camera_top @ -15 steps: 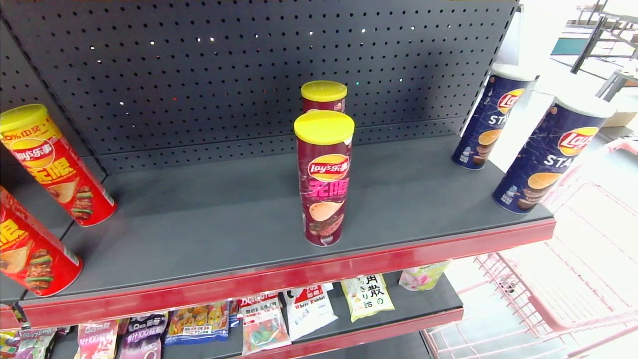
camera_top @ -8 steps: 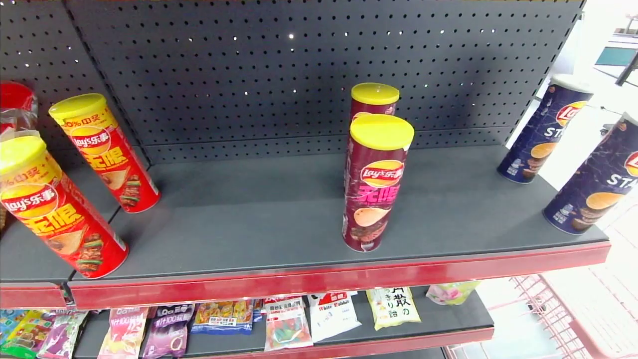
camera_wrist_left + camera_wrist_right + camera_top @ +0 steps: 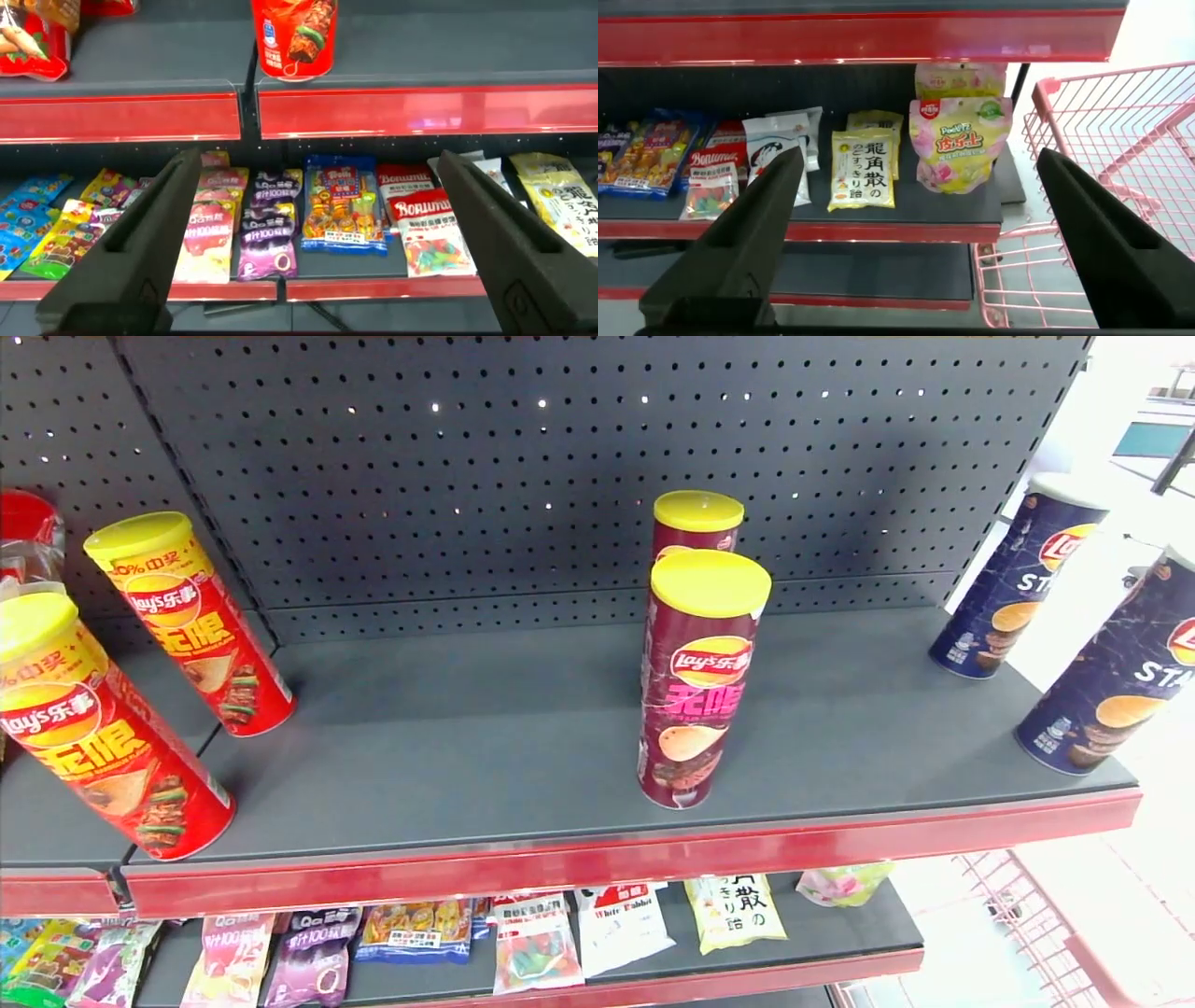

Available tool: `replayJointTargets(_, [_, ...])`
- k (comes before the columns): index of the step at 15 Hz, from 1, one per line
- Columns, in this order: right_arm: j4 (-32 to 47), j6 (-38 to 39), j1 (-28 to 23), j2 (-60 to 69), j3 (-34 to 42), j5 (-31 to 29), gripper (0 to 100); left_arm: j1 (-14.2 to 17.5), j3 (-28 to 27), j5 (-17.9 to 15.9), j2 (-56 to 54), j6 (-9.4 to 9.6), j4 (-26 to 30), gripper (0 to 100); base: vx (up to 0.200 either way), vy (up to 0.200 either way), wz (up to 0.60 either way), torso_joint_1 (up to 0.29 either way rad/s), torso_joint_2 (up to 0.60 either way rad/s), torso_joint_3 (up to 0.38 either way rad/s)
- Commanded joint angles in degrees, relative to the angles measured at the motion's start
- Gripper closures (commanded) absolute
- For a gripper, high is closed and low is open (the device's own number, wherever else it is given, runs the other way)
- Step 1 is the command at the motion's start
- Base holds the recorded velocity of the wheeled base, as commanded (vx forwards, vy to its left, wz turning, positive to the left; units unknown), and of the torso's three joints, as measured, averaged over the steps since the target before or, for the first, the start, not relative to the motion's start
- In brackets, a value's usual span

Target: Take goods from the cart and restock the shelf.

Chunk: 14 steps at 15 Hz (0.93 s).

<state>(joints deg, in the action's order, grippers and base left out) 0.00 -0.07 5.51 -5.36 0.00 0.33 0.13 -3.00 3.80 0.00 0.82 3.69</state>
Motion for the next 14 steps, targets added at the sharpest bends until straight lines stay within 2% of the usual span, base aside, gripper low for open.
replayJointTargets(1, [0.00,-0.01,0.03,-0.17,0.00,0.02,0,0.04,0.01,-0.02,0.09,-0.03,0.00,0,0.000,0.000,0.00,0.000,0.00,0.000])
replayJointTargets(4, [0.00,-0.01,0.03,-0.17,0.00,0.02,0,0.04,0.01,-0.02,0.09,-0.03,0.00,0,0.000,0.000,0.00,0.000,0.00,0.000])
replayJointTargets(6, [0.00,-0.01,0.03,-0.17,0.00,0.02,0,0.04,1.42,0.33,0.09,-0.11,-1.58,0,0.200,0.000,0.00,0.000,0.00,0.002])
replayJointTargets(7, [0.00,-0.01,0.03,-0.17,0.00,0.02,0,0.04,1.94,0.33,0.09,-0.11,-3.69,0,0.000,0.000,0.00,0.000,0.00,0.000])
replayJointTargets(14, [0.00,-0.10,0.03,-0.17,0.00,0.02,0,0.04,2.03,0.33,0.09,-0.38,-3.87,0,0.000,0.000,0.00,0.000,0.00,0.000])
